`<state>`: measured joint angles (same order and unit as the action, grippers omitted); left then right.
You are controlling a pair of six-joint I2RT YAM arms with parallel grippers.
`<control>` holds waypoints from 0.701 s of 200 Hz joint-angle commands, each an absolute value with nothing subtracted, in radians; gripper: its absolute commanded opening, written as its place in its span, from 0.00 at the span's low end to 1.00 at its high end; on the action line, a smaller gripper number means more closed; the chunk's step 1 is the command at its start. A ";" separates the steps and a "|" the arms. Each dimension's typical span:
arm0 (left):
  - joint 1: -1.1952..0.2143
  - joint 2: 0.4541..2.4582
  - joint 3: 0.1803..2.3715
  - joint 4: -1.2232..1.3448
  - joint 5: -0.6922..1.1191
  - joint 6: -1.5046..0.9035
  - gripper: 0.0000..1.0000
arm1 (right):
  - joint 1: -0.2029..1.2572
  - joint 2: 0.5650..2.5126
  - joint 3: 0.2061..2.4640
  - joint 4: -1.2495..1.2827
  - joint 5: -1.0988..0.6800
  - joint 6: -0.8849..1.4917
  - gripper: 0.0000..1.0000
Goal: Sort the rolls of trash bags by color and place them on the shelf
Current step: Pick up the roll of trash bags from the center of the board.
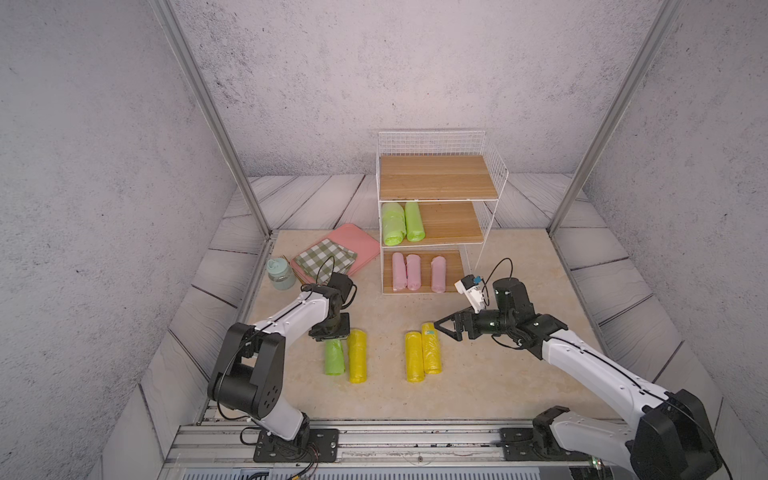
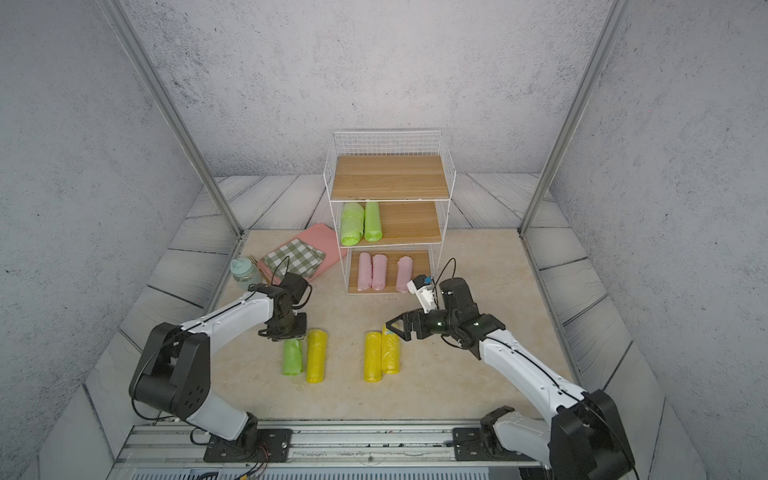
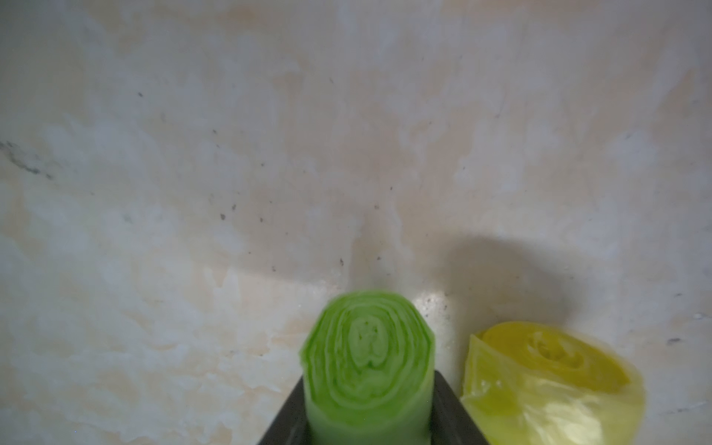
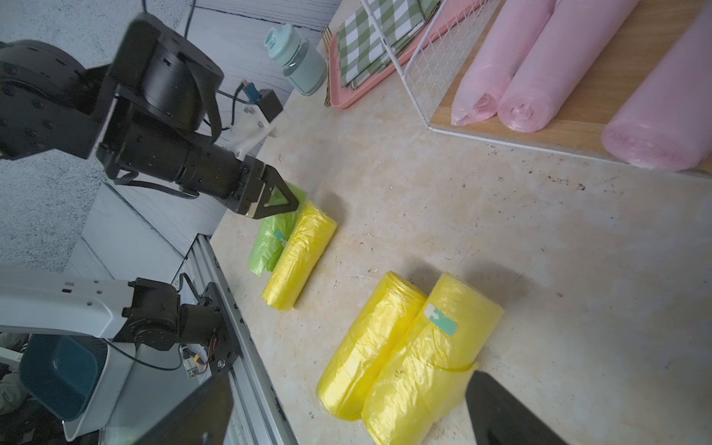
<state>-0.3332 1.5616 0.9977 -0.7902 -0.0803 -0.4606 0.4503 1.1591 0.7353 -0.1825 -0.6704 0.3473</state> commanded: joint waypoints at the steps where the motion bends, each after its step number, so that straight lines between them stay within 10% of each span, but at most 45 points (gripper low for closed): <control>1: -0.315 1.510 1.050 -0.818 -0.070 -0.439 0.00 | 0.449 1.178 0.752 -0.173 -0.663 0.357 0.99; 140: -0.238 1.233 1.235 -0.649 0.387 -0.269 0.00 | 0.454 1.251 0.763 0.130 -0.854 0.507 0.99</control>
<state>-0.2531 1.2640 1.1858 -0.7109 0.2436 -0.2985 0.4503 1.2293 0.7380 0.0116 -0.7841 0.4583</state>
